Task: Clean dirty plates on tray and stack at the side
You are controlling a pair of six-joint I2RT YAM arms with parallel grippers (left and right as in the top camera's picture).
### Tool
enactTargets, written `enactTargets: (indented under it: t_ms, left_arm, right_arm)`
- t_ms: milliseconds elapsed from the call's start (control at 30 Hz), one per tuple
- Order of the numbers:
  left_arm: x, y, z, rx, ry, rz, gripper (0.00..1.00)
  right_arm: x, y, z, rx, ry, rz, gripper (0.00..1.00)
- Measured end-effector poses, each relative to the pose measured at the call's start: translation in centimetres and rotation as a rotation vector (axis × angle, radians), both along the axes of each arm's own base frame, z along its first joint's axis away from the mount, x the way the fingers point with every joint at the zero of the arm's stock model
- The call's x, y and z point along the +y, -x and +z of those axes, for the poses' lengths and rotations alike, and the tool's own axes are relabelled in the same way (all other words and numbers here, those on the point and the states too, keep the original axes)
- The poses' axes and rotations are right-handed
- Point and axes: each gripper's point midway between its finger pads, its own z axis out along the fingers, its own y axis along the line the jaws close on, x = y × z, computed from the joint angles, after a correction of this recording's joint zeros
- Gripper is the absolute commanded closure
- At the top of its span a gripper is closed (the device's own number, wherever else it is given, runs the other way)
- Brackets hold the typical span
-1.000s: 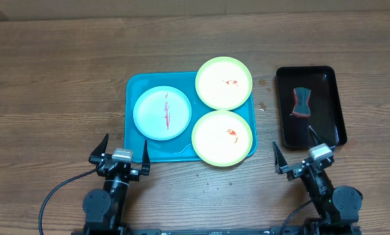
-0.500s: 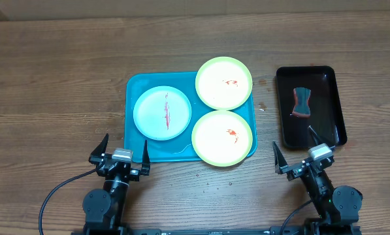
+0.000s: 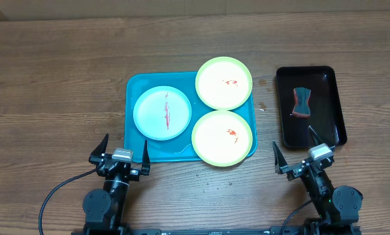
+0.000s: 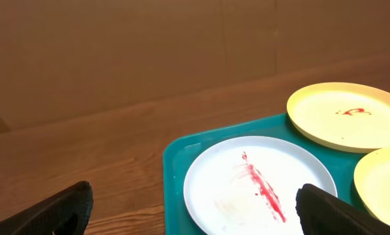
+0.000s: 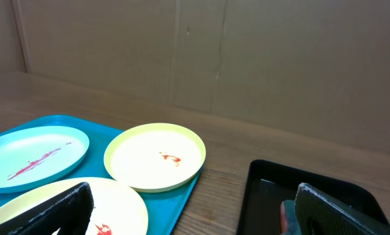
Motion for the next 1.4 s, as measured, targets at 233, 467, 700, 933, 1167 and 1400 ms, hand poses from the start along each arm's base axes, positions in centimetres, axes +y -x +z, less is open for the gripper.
enactTargets:
  t_ms: [233, 467, 700, 933, 1167, 1400]
  left_arm:
    - [0.0, 0.0, 0.0, 0.0, 0.0, 0.0, 0.0]
    - [0.0, 0.0, 0.3, -0.017, 0.003, -0.001, 0.0]
    - [-0.9, 0.1, 1.6, -0.059, 0.041, -0.052, 0.0]
    - [-1.2, 0.6, 4.7, 0.039, 0.055, -0.067, 0.0]
    - [-1.3, -1.5, 11.2, 0.181, 0.049, -0.064, 0.0]
    - [-1.5, -4.8, 12.3, 0.541, 0.046, -0.057, 0.0]
  right_arm:
    - [-0.4, -0.1, 0.0, 0.0, 0.0, -0.022, 0.0]
    - [-0.5, -0.2, 0.0, 0.006, -0.015, -0.034, 0.0]
    - [-0.5, -0.2, 0.7, 0.018, -0.126, -0.032, 0.0]
    - [-0.5, 0.3, 4.1, -0.006, -0.205, -0.026, 0.0]
    - [-0.5, 0.1, 11.9, -0.005, -0.221, -0.024, 0.0]
    - [-0.5, -3.4, 13.4, 0.278, -0.217, -0.057, 0.0]
